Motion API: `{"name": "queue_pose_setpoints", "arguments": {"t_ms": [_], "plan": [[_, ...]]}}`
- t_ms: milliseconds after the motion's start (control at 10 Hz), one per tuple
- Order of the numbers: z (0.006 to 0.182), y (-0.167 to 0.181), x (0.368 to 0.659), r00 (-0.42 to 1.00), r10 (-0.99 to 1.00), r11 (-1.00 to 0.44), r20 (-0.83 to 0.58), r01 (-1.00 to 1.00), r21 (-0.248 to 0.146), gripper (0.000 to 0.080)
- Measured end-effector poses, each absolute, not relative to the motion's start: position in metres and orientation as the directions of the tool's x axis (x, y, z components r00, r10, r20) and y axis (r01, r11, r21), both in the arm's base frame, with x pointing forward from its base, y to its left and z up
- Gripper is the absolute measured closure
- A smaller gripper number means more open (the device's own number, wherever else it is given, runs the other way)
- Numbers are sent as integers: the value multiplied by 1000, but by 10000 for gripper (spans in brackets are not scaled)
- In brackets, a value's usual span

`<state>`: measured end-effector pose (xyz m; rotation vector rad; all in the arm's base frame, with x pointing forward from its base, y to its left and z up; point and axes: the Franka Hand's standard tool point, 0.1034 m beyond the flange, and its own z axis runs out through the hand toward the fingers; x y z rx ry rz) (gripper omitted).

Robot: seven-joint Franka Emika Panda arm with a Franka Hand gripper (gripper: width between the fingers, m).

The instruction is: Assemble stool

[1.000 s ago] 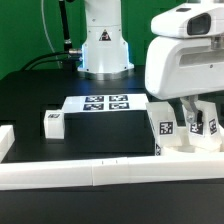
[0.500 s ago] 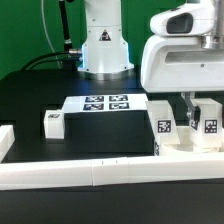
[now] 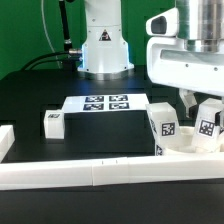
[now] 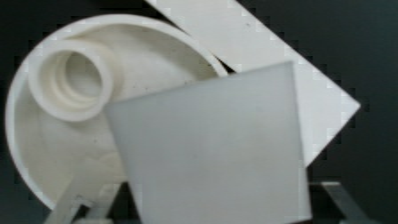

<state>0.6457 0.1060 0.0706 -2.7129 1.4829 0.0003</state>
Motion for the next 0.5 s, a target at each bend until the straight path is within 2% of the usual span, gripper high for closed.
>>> {"name": "queue_pose_setpoints", "arguments": {"t_ms": [200, 300, 400, 500], "plan": [[70, 106, 645, 431, -902, -430, -31, -902, -39, 458], [70, 106, 645, 331, -943, -330, -35, -943, -35, 458], [70, 106, 645, 301, -953, -300, -38, -953, -34, 458], [70, 104, 643, 101, -993, -98, -64, -994, -39, 458]]}}
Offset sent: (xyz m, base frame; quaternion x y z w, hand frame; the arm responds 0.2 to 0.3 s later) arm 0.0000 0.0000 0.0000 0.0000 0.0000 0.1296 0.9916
